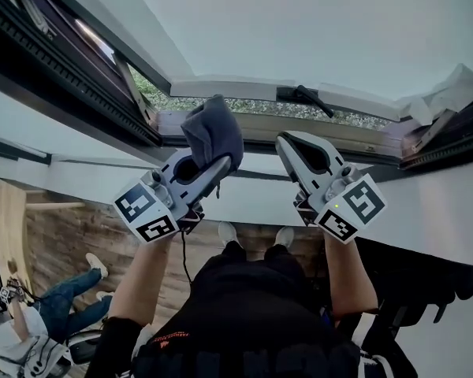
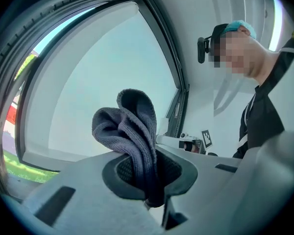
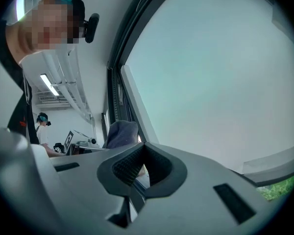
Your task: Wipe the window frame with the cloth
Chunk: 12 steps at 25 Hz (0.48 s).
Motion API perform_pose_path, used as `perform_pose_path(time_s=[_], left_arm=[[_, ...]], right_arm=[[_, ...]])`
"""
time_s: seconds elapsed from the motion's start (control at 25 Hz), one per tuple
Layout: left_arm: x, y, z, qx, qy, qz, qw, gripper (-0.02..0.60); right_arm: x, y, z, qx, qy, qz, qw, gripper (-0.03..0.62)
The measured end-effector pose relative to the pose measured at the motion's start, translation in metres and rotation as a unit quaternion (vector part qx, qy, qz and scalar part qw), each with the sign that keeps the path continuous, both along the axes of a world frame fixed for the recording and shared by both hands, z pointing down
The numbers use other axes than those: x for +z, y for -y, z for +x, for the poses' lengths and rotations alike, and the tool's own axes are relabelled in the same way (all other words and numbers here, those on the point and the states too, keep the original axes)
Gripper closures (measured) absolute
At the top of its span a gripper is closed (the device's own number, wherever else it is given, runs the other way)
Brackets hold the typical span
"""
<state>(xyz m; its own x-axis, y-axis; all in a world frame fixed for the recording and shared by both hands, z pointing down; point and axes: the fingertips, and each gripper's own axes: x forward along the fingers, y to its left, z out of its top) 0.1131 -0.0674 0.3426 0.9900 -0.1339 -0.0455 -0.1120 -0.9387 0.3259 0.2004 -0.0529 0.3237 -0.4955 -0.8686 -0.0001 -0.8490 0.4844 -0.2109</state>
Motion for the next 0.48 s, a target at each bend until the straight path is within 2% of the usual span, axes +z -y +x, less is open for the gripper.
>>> perform_pose_path(time_s=[0.24,0.48], left_arm=[[0.005,-0.009,0.015,0.018,0.02,0.023,0.9994,0.529],[0.014,-0.018,0.029,0.043,0.017,0.013,0.9988,0.529]], right_arm=[[-0.005,-0.015,0.008,0.014,-0.035,0.004,0.999,0.592],[0.001,-0.026,0.019,0.027,-0.055,-0.01,0.998,0.592]])
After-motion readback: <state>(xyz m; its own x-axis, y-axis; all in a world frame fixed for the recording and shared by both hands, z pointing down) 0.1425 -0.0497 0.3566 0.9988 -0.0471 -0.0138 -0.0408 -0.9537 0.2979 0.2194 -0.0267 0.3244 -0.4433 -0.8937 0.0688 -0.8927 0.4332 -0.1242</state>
